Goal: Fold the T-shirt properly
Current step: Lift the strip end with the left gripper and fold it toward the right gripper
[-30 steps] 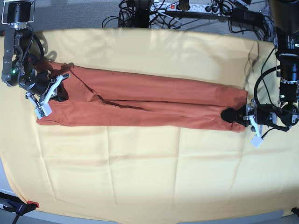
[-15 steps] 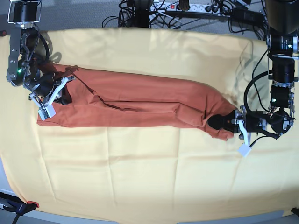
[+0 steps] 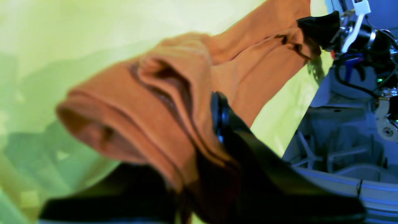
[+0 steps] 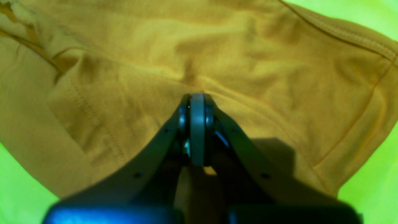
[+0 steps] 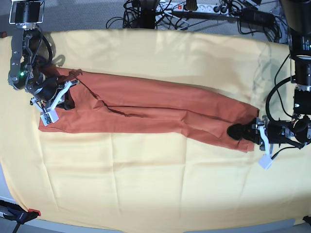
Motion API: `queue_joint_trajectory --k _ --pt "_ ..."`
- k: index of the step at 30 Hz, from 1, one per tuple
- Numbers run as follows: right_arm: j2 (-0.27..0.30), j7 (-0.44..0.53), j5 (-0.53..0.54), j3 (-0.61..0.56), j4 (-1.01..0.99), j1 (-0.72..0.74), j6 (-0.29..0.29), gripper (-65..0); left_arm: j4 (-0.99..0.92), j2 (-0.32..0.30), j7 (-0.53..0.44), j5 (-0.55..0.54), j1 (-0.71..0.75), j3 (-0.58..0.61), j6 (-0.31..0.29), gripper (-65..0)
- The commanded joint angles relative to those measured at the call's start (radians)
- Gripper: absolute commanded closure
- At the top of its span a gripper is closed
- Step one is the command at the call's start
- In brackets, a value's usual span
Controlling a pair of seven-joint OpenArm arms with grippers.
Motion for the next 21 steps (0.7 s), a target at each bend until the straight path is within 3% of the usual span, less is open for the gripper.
queue_joint_trajectory --k 1,9,21 --pt "0.011 -0.020 -0.025 -0.001 0.004 0.003 -0.008 0.0 0.015 -0.021 -0.011 -0.025 -0.033 -0.008 -0.001 0.0" --pt "0.011 -0.020 -0.024 -0.001 0.004 0.003 -0.008 0.0 0.015 0.009 -0.011 -0.025 -0.027 -0.008 0.003 0.0" --pt "0.011 -0.020 -0.025 -0.001 0.004 0.003 -0.008 0.0 0.015 0.179 -0.011 -0.025 -0.027 -0.008 0.002 0.0"
